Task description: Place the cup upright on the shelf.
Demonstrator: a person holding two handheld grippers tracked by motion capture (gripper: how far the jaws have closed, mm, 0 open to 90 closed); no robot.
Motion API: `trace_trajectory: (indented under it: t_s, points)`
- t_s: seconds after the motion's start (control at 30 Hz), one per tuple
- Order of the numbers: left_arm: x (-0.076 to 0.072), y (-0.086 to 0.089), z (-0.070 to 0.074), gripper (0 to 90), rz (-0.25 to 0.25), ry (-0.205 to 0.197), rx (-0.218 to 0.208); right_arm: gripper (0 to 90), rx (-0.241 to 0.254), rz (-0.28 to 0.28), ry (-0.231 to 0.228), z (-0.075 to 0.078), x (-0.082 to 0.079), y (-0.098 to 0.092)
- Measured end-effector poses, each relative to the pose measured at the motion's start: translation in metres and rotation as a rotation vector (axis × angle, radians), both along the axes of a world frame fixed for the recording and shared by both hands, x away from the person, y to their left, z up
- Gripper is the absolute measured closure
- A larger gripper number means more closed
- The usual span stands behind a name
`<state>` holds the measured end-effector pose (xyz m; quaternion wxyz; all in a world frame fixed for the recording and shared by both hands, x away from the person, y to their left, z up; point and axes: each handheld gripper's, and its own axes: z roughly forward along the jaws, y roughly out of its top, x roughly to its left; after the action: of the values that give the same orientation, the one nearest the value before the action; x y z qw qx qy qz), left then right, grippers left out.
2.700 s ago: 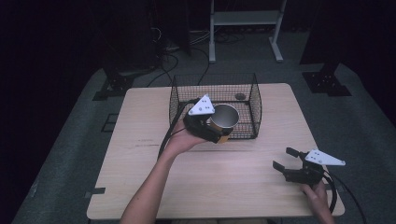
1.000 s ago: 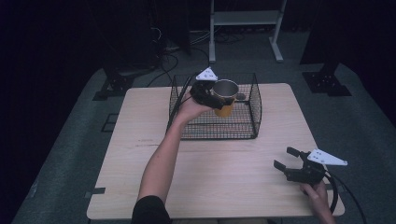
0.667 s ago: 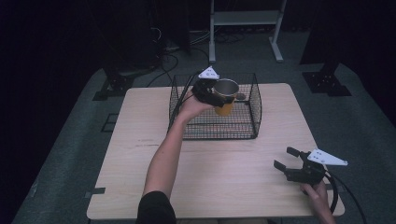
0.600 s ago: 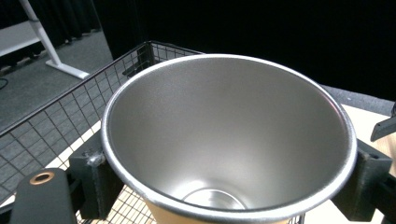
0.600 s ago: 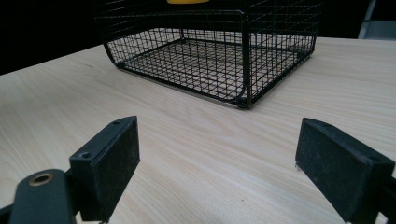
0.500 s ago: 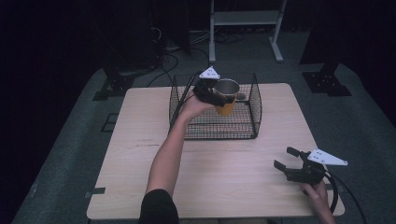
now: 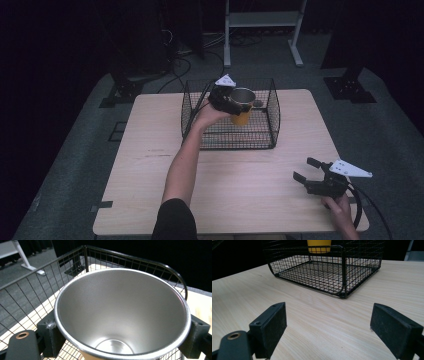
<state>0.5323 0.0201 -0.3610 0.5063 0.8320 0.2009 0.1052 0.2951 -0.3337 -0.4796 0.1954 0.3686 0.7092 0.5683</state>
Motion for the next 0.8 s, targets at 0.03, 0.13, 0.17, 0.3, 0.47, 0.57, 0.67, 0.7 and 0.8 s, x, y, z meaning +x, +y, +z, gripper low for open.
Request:
trace_trajectory:
  t_s: [0.03, 0.13, 0.17, 0.3, 0.47, 0.57, 0.67, 0.7, 0.8]
  points:
    - [0.001, -0.001, -0.002, 13.3, -0.002, 0.005, -0.004, 12.7, 0.000, 0.001, 0.000, 0.000, 0.000, 0.000]
    - [0.004, -0.003, -0.006, 13.3, -0.004, 0.017, 0.002, 12.7, 0.005, 0.002, 0.002, 0.000, 0.000, 0.000]
    - [0.004, -0.003, -0.006, 13.3, -0.004, 0.017, 0.002, 12.7, 0.007, 0.002, 0.002, 0.000, 0.000, -0.001]
    - [0.008, -0.006, -0.014, 13.3, -0.005, 0.031, 0.019, 12.7, 0.008, 0.004, 0.001, 0.000, 0.000, -0.001]
    - [0.012, -0.007, -0.020, 13.3, 0.001, 0.040, 0.028, 12.7, 0.010, 0.004, 0.002, 0.000, 0.000, -0.001]
    - [0.014, -0.006, -0.023, 13.3, 0.008, 0.053, 0.028, 12.7, 0.011, 0.004, 0.000, 0.000, 0.000, -0.001]
    - [0.015, -0.006, -0.026, 13.3, 0.007, 0.059, 0.048, 12.7, 0.013, 0.004, 0.002, 0.000, 0.000, -0.001]
    - [0.015, -0.007, -0.027, 13.3, 0.004, 0.060, 0.054, 12.7, 0.013, 0.004, 0.002, 0.000, 0.000, -0.001]
    - [0.016, -0.008, -0.029, 13.3, -0.003, 0.065, 0.055, 12.7, 0.011, 0.005, 0.000, 0.000, 0.000, -0.001]
